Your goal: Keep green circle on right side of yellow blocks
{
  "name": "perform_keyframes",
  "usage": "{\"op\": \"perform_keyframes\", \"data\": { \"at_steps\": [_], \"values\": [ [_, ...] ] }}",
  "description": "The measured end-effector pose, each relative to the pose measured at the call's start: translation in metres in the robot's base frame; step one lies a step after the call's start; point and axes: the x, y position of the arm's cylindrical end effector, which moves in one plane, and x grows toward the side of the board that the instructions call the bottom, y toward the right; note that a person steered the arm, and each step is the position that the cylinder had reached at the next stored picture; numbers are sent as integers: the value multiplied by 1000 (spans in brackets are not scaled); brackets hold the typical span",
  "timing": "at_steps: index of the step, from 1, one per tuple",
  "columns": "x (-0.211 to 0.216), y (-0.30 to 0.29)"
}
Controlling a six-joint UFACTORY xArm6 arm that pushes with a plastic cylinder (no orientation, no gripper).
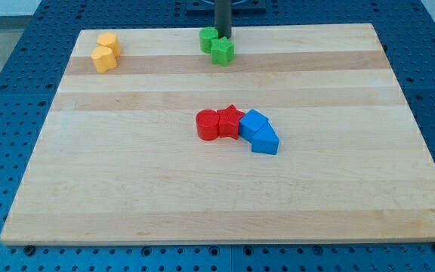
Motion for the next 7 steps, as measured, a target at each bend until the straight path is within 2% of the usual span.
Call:
{"op": "perform_keyframes", "data": {
  "at_steps": [3,4,5,7],
  "values": [
    [1,-33],
    [1,-27],
    [12,43],
    [17,42]
  ]
}}
